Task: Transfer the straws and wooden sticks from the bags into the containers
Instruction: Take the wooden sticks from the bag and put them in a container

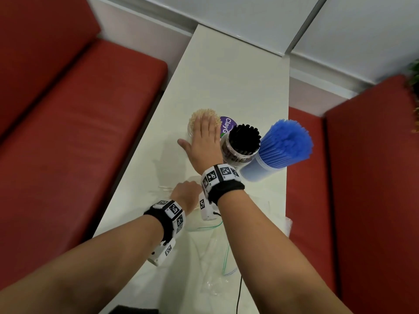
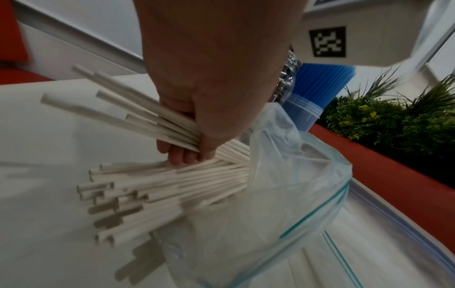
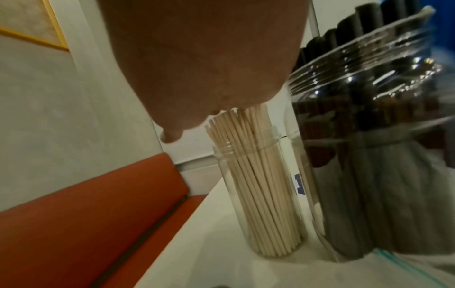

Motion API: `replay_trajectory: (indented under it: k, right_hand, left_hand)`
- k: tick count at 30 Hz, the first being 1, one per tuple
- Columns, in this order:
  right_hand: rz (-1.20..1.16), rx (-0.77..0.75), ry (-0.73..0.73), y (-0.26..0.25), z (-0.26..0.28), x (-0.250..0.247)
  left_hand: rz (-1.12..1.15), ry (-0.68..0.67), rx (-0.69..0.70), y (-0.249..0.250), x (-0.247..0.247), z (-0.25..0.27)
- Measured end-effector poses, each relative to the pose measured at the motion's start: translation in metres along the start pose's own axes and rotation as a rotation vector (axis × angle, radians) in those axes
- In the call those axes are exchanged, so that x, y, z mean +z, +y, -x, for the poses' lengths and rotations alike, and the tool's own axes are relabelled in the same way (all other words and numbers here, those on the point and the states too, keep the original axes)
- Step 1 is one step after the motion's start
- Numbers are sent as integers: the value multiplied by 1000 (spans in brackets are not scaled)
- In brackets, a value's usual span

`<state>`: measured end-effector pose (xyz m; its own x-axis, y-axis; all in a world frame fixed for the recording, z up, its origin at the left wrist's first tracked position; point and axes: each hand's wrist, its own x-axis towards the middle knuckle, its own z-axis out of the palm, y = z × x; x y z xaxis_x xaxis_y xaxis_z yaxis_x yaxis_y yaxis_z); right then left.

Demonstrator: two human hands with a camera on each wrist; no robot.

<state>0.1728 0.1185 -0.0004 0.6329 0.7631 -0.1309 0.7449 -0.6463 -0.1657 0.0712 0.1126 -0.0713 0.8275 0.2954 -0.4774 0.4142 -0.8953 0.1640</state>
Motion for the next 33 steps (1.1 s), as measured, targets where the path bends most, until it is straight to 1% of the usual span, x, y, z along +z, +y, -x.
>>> replay_trajectory:
  k: [1,2,4,5,7,9,11,14,17,19,22,24,25,27,30,31,33]
  right_hand:
    - [-77,-18,68,1,2,-5]
    - [-179,-34,168,2,5,-11]
    - [-406,-25,351,6,12,-23]
    - [-525,-2,391,8,18,-26]
    - [-736,53,386,12,31,-31]
    - [-850,97,329,16,46,-31]
    - [-904,152,261,21,61,-26]
    - [-963,220,195,27,81,-19]
    - [-959,202,154,28,101,-15]
    - [-964,219,171,26,111,-17]
    - [-982,352,270,22,119,-28]
    - [-1112,421,275,19,120,-39]
    - [-1192,425,256,16,121,-45]
    - [-1307,371,239,8,123,-57]
    - [-1469,245,298,-2,132,-80]
    - [-1550,231,329,-2,136,-86]
    - [-1754,280,348,3,143,-97]
  left_hand:
    - [-33,-1,-7,0,-2,2]
    - [-71,0,-10,0,-4,3]
    - [-133,-20,-1,-1,-10,6]
    - [-147,-46,6,-2,-13,7]
    - [-153,-124,25,-3,-21,9]
    - [-167,-188,33,-5,-30,14]
    - [-167,-187,16,-7,-42,21]
    - [-129,-139,-18,-15,-66,36]
    - [-81,-170,-45,-23,-92,51]
    - [-27,-177,-48,-26,-108,63]
    - [87,-158,-46,-29,-132,84]
    - [161,-141,-16,-28,-143,97]
    - [200,-132,5,-25,-147,102]
    - [292,-104,50,-19,-153,111]
    - [488,-36,92,-11,-157,125]
    - [561,-12,108,-9,-158,128]
    - [790,27,171,-5,-165,136]
